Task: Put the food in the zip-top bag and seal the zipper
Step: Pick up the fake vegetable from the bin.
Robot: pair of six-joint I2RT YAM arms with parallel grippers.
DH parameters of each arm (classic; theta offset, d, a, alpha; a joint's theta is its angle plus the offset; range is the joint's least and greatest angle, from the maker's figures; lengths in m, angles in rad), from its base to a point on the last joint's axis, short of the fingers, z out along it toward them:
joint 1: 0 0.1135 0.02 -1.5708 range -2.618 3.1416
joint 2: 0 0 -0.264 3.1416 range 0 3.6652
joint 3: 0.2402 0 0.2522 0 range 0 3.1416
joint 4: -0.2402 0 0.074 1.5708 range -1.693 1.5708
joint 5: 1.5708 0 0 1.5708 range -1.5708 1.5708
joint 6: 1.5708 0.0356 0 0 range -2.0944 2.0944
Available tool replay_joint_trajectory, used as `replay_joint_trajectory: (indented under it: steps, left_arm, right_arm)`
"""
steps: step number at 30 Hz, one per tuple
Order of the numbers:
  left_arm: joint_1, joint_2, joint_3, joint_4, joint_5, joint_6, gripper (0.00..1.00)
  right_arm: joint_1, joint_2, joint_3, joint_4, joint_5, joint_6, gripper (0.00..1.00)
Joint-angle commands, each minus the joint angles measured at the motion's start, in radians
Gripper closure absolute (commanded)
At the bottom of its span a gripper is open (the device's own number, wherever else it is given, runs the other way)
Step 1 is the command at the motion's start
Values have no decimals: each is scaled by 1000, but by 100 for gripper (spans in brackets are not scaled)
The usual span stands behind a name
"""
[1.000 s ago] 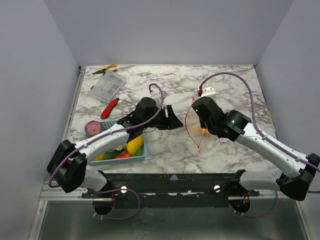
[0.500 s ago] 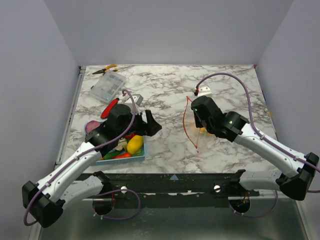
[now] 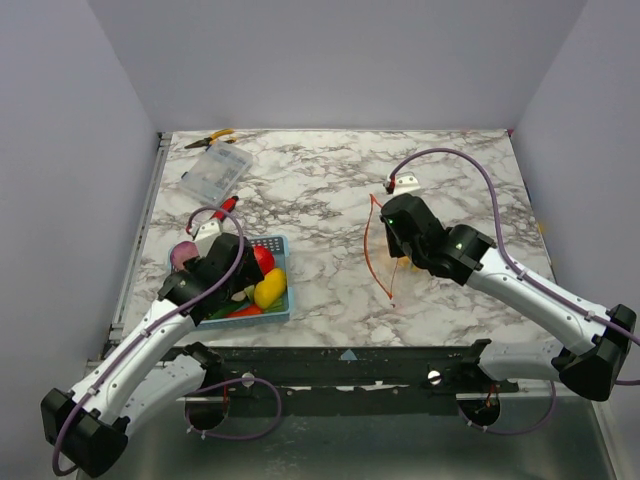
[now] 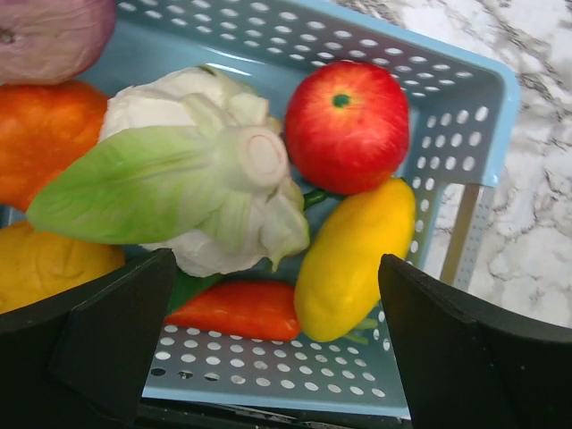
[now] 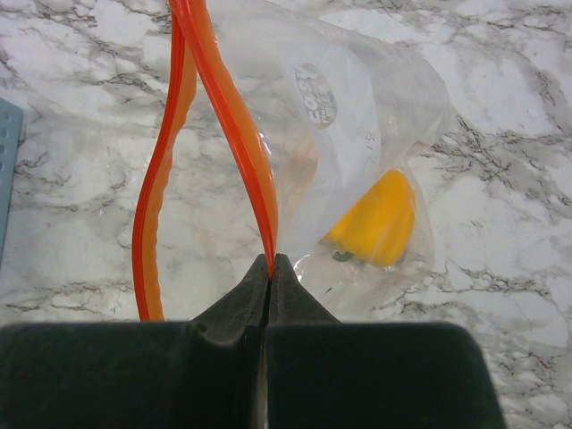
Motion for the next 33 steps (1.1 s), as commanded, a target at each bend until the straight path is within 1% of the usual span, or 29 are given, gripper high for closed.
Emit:
replay_joint_trajectory:
  steps: [1,5,9,12,14,16,18,20,23,27,28,30,33]
  left_arm:
    - [55,3,-11,-89,-85,-189,1]
    - [121,37,-25,-113,-76,-325,1]
    - [196,37,-90,3,-9,-350,2]
    - [225,17,-135,88,32,-369,2]
    - [234,11,-152,109,31,-388,3]
    - [241,10,-164,118,14,-402,6]
    - [247,8,-183,154,15,-393,11]
    - [253,5,-200,174,26,-395,21]
    - [260,-16,-221,189,39,-414,39]
    - [263,-72,-222,183,28,-408,61]
    - [263,-87,-213,168,21,-401,65]
    - [263,-121,-184,131,12,-386,66]
    - [263,-165,-133,102,41,-323,73]
  right_arm:
    - [3,-8,-17,13,-17,-2,99]
    - [2,-11,-9,8,-20,1,99]
    - [2,-14,-9,5,-23,1,99]
    - [2,-12,-9,-3,-19,3,99]
    - [2,-13,-9,-4,-18,4,99]
    - [3,-14,-9,-4,-18,3,99]
    - [2,-11,-9,-5,-20,4,99]
    - [2,-8,-9,-1,-23,3,99]
    - [2,1,-5,-3,-24,3,99]
    - [2,11,0,-1,-28,1,99]
    - [2,11,0,-1,-28,1,99]
    - [2,14,0,0,-30,0,99]
    - [2,19,0,5,-30,-1,99]
